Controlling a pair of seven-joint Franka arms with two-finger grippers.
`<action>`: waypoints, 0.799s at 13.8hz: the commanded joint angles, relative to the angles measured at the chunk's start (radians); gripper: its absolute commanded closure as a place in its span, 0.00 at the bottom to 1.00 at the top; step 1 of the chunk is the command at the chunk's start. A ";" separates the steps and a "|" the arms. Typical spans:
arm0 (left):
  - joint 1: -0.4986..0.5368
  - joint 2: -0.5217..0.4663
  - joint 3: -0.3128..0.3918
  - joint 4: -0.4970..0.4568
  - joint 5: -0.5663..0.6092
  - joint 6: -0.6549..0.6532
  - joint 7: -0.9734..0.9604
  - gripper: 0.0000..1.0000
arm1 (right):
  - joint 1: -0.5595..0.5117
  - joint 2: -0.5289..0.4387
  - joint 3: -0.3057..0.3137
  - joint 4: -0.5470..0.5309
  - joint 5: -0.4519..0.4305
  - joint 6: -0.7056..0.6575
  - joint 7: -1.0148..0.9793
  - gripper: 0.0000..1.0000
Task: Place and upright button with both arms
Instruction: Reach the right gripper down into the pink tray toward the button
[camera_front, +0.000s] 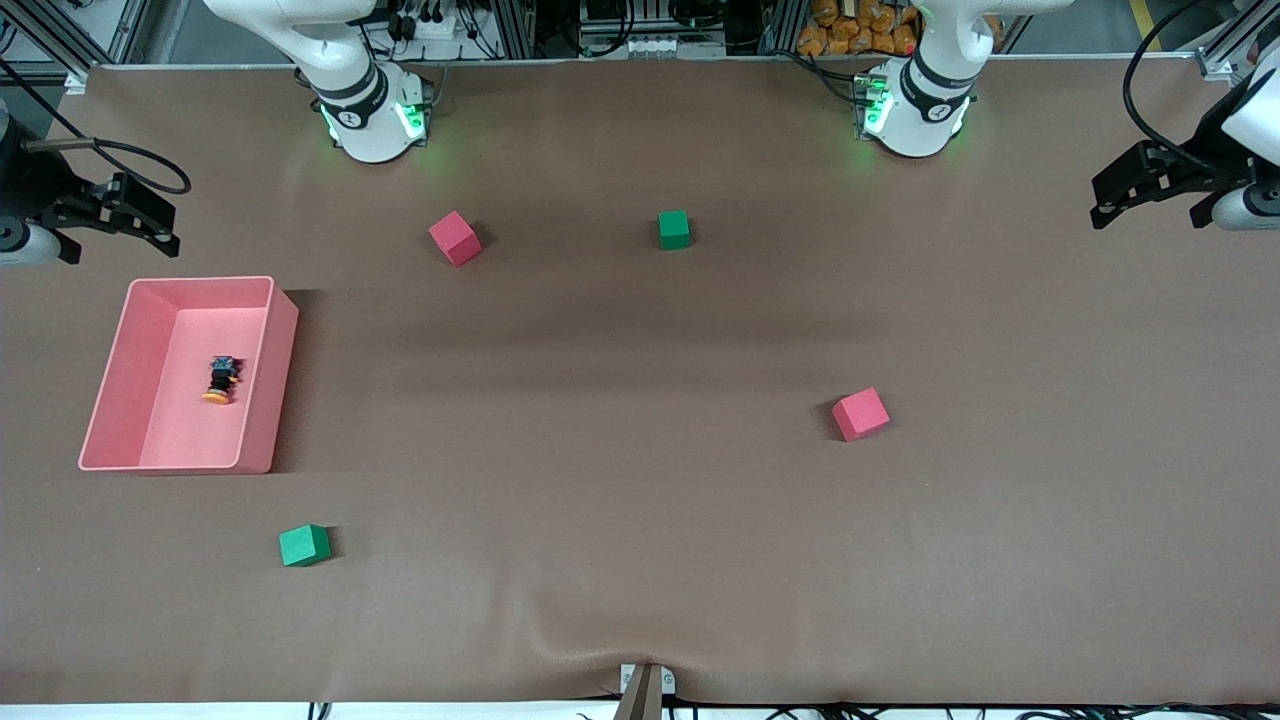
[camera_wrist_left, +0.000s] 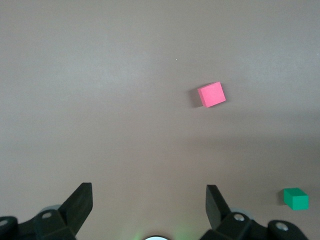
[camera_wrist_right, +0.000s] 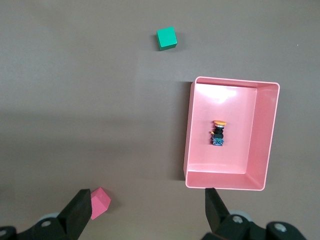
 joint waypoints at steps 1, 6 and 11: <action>0.005 0.007 -0.006 0.022 0.017 -0.010 0.002 0.00 | 0.000 -0.022 0.002 -0.018 -0.017 -0.002 0.015 0.00; 0.008 0.007 -0.006 0.022 0.016 -0.010 0.007 0.00 | -0.006 -0.007 -0.004 0.002 -0.019 -0.001 0.006 0.00; 0.000 0.001 -0.013 0.021 0.011 -0.010 -0.014 0.00 | -0.051 0.096 -0.007 0.003 -0.055 0.071 0.005 0.00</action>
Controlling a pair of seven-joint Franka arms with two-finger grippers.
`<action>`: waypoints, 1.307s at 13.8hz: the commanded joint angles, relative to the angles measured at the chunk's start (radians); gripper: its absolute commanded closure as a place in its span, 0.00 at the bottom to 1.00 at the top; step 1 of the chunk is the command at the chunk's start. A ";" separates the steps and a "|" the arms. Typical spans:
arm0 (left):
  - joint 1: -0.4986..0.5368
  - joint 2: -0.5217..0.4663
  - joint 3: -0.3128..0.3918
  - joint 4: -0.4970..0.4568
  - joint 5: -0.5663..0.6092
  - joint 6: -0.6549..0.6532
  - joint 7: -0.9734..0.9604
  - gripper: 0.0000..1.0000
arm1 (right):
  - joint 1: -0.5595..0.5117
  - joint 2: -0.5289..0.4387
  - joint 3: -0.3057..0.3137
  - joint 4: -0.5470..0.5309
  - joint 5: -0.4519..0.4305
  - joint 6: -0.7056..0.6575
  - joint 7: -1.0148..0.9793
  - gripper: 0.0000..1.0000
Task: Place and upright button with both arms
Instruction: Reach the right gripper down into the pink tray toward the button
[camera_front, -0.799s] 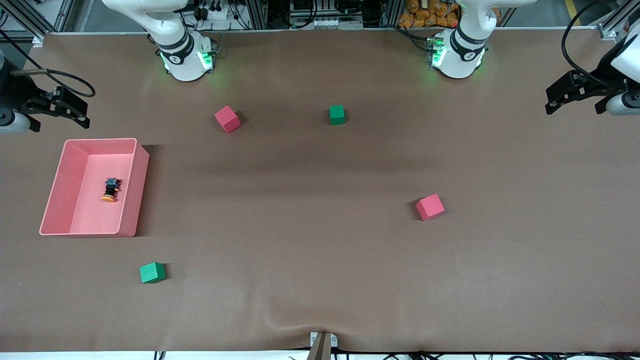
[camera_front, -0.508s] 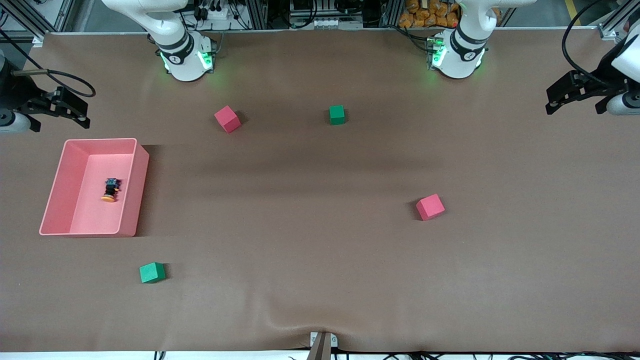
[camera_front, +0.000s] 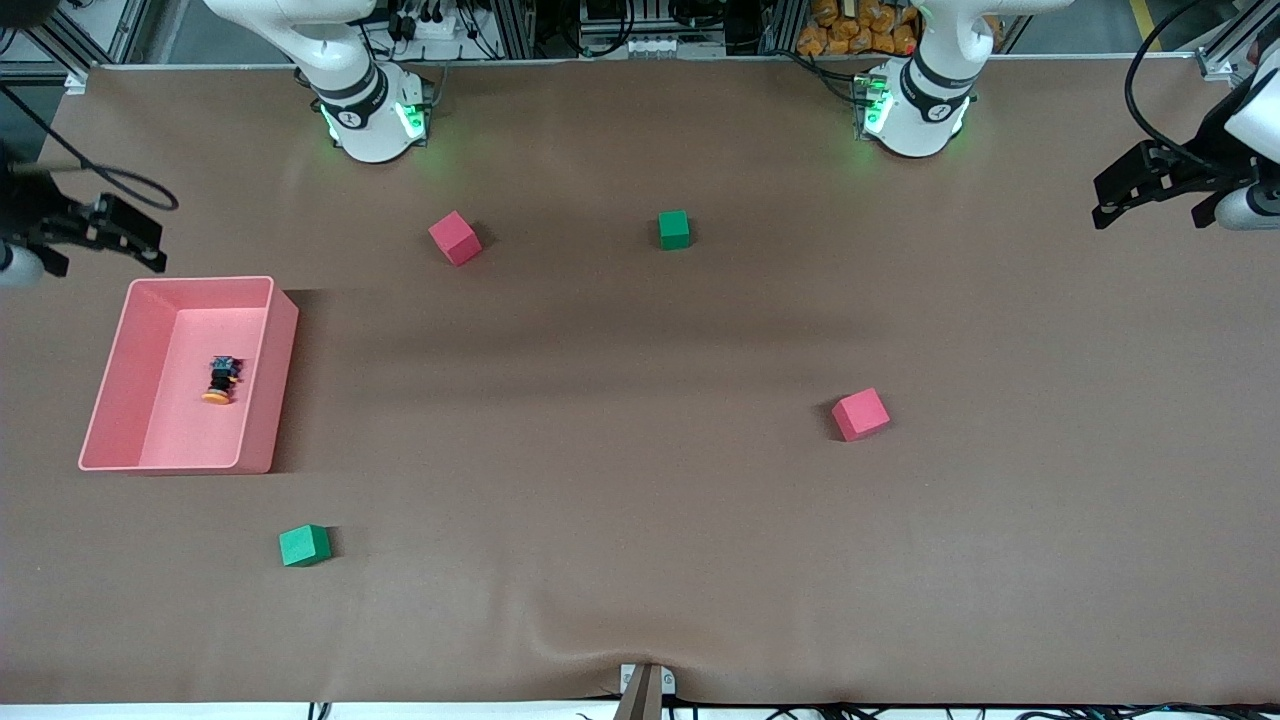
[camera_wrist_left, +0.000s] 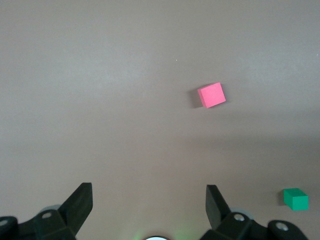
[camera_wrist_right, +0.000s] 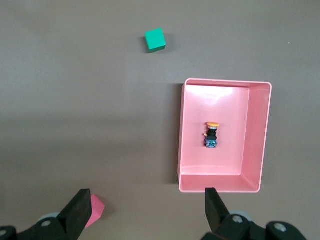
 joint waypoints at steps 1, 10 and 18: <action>-0.005 0.001 -0.013 0.017 0.011 -0.010 -0.013 0.00 | -0.030 0.073 0.010 0.014 -0.083 0.022 0.001 0.00; 0.001 0.001 -0.012 0.017 -0.012 -0.010 -0.016 0.00 | -0.229 0.202 0.011 -0.193 -0.091 0.238 -0.051 0.00; -0.008 0.005 -0.013 0.019 -0.006 -0.008 -0.009 0.00 | -0.358 0.312 0.013 -0.351 -0.049 0.551 -0.255 0.00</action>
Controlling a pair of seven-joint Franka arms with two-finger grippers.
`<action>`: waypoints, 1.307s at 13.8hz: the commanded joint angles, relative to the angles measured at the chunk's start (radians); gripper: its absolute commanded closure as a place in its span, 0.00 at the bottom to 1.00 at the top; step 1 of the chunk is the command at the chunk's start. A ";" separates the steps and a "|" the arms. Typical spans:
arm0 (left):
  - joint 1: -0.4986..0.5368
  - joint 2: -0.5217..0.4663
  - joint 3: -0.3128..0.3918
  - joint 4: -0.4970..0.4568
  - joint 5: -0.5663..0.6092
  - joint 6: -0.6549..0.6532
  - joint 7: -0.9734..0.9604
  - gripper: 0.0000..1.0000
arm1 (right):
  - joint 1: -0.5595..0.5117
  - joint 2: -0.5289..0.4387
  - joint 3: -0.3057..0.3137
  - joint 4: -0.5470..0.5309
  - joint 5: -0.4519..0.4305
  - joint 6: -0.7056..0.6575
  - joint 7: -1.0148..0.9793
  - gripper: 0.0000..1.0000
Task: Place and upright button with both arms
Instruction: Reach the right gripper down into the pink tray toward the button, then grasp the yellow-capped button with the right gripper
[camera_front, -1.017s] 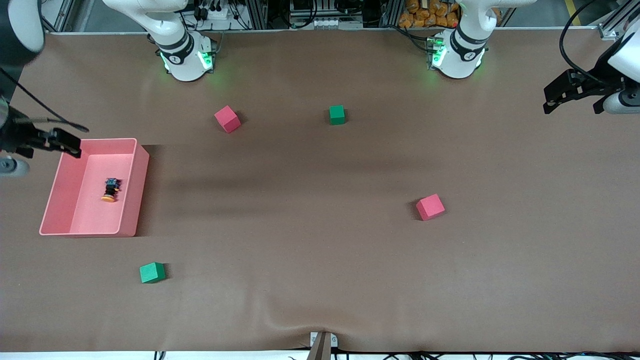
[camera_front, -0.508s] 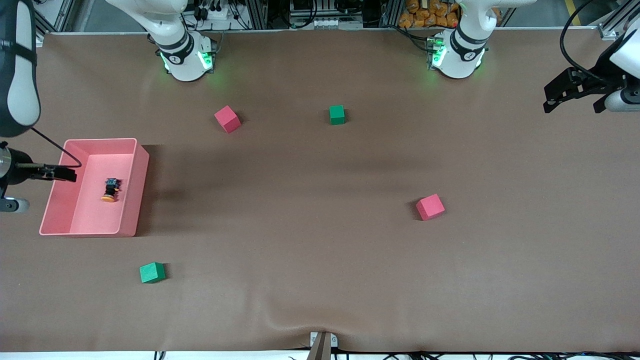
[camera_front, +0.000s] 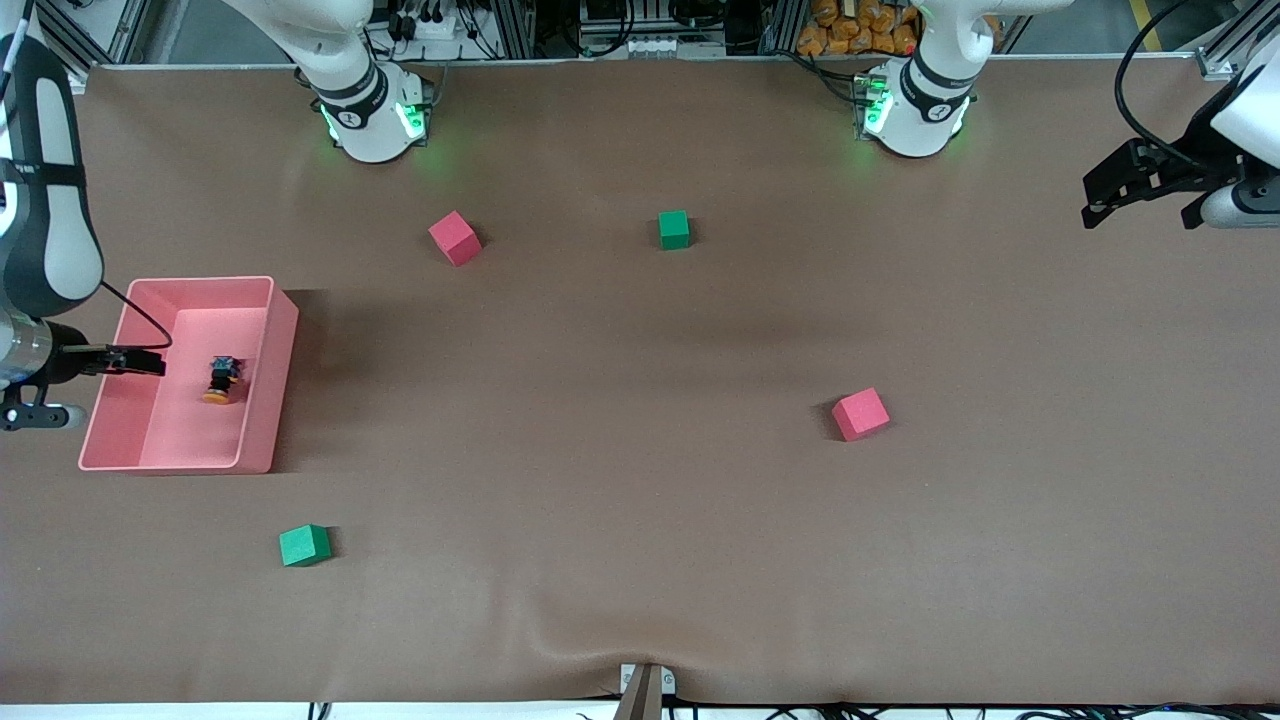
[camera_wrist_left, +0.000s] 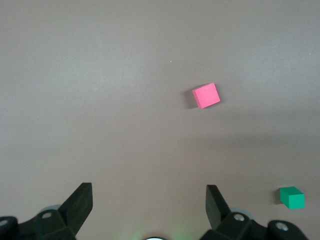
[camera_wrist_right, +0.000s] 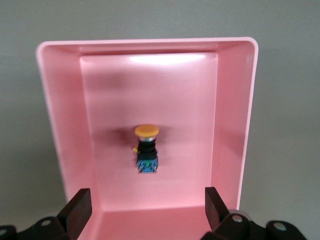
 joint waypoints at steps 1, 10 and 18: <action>-0.003 -0.001 -0.001 0.009 0.001 -0.008 -0.006 0.00 | -0.048 0.056 0.020 -0.034 0.029 0.094 -0.072 0.00; 0.002 0.002 -0.015 0.006 0.003 -0.005 0.004 0.00 | -0.059 0.170 0.020 -0.103 0.142 0.251 -0.140 0.00; -0.001 0.013 -0.015 0.009 0.001 0.000 0.003 0.00 | -0.068 0.224 0.020 -0.103 0.190 0.268 -0.152 0.20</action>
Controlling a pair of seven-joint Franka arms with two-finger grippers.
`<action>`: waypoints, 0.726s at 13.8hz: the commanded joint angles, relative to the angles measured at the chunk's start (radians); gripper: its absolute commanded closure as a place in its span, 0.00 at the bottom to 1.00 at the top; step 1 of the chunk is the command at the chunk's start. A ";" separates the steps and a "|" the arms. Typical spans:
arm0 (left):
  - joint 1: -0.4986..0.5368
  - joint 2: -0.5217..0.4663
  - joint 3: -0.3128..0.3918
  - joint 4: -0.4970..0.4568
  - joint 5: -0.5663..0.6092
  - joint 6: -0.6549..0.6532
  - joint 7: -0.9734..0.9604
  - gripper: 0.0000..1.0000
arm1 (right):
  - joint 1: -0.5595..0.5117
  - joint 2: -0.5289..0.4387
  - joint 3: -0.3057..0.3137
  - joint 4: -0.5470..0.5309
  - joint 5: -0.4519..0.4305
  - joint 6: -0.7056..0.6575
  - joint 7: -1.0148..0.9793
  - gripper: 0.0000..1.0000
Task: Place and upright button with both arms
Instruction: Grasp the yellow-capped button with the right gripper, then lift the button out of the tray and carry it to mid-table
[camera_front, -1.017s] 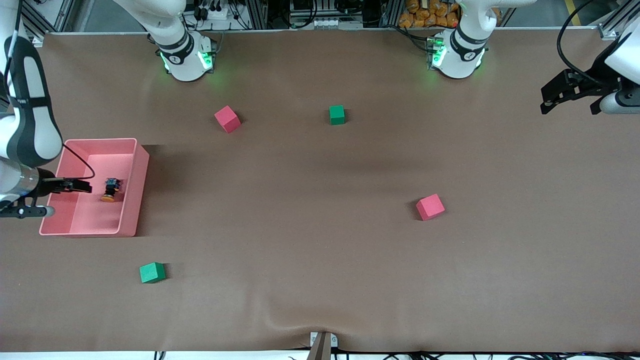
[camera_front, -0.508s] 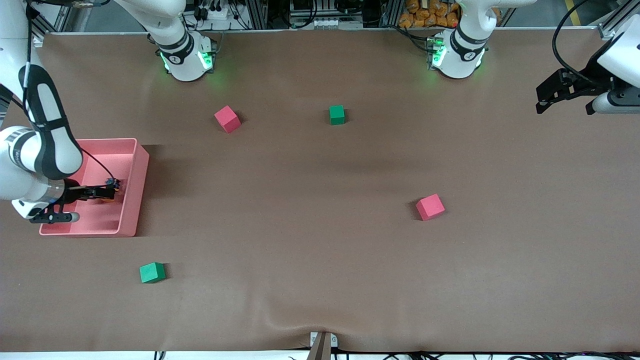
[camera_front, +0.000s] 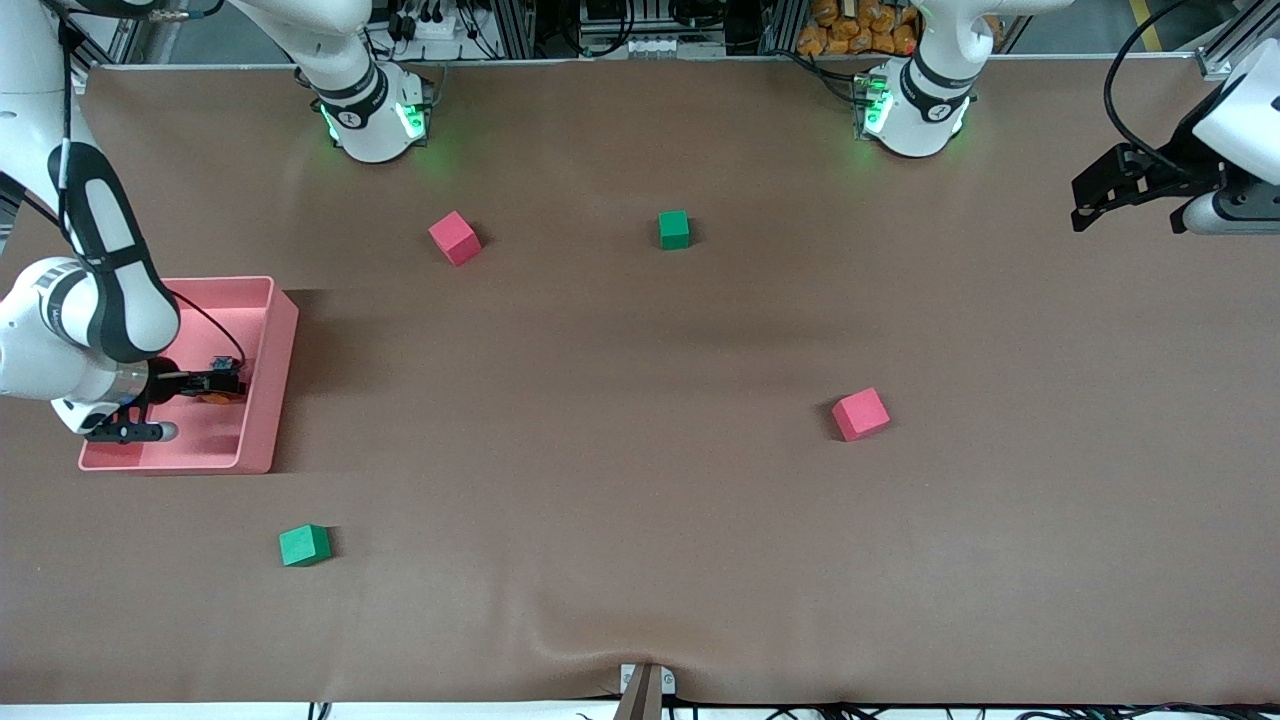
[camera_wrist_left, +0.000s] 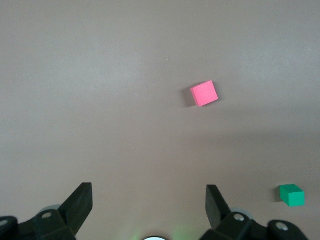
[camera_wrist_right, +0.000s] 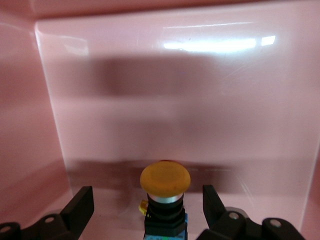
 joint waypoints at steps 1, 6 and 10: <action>0.001 0.003 -0.006 0.010 -0.006 0.007 0.001 0.00 | -0.022 0.010 0.012 -0.005 0.024 0.025 -0.053 0.39; 0.003 0.003 -0.006 0.008 -0.006 0.018 0.004 0.00 | -0.033 0.009 0.010 0.029 0.016 0.016 -0.142 0.95; 0.001 0.004 -0.006 0.008 -0.006 0.019 0.004 0.00 | -0.030 -0.002 0.010 0.098 0.016 -0.051 -0.145 1.00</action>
